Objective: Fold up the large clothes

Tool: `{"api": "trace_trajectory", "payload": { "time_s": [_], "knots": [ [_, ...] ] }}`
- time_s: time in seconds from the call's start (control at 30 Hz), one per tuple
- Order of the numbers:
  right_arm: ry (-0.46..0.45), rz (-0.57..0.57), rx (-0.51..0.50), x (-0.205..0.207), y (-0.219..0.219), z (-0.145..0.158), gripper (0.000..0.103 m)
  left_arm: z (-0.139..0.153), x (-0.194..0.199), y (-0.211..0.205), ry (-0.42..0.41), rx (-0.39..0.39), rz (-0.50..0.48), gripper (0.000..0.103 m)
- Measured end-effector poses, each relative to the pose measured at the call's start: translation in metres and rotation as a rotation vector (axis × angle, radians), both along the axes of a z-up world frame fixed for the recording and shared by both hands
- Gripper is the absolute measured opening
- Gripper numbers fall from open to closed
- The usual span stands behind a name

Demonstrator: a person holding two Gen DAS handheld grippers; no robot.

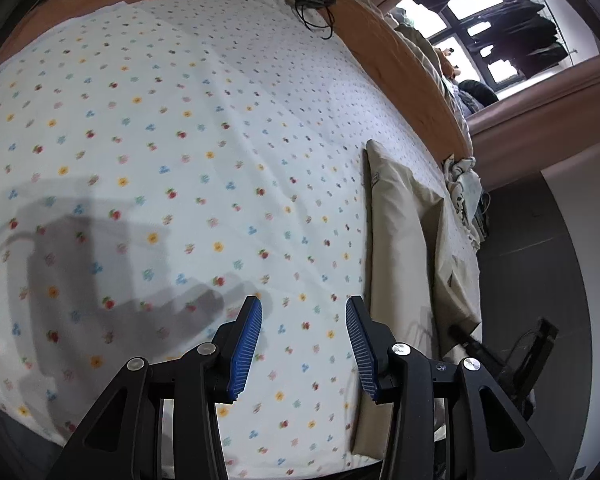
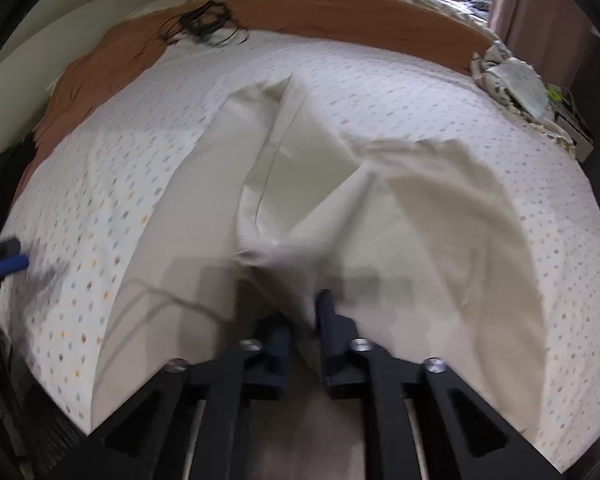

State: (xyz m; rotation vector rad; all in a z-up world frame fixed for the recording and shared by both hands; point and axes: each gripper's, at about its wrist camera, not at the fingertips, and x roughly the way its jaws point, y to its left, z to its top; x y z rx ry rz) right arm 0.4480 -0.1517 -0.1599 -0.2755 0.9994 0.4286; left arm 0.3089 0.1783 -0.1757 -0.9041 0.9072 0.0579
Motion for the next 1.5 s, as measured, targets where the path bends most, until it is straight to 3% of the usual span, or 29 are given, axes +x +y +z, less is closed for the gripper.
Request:
{"api": "trace_trajectory", "payload": {
  "time_s": [0.2, 0.27, 0.33, 0.43, 0.73, 1.0, 1.33, 1.5],
  "knots": [
    [-0.112, -0.121, 0.023, 0.034, -0.037, 0.043, 0.006, 0.009, 0.023, -0.015, -0.001, 0.015, -0.029, 0.046],
    [-0.169, -0.229, 0.007, 0.045, -0.059, 0.061, 0.017, 0.012, 0.03, -0.02, 0.0, 0.021, -0.036, 0.046],
    [-0.204, -0.344, 0.006, 0.054, -0.082, 0.075, 0.043, 0.013, 0.038, -0.026, 0.005, 0.027, -0.045, 0.046],
    [-0.196, -0.368, 0.095, 0.059, -0.108, 0.084, 0.053, 0.013, 0.049, -0.036, 0.016, 0.036, -0.064, 0.046],
    [-0.004, -0.346, 0.097, 0.082, -0.125, 0.023, 0.054, 0.003, 0.081, -0.063, 0.058, 0.046, -0.119, 0.046],
    [0.105, -0.325, -0.04, 0.127, -0.114, -0.03, 0.054, -0.009, 0.117, -0.075, 0.097, 0.067, -0.152, 0.046],
    [0.155, -0.333, 0.053, 0.182, -0.123, -0.039, 0.054, -0.019, 0.166, -0.094, 0.105, 0.071, -0.193, 0.046],
    [0.236, -0.323, 0.185, 0.195, -0.141, -0.055, 0.054, -0.026, 0.181, -0.099, 0.124, 0.074, -0.198, 0.046]
  ]
}}
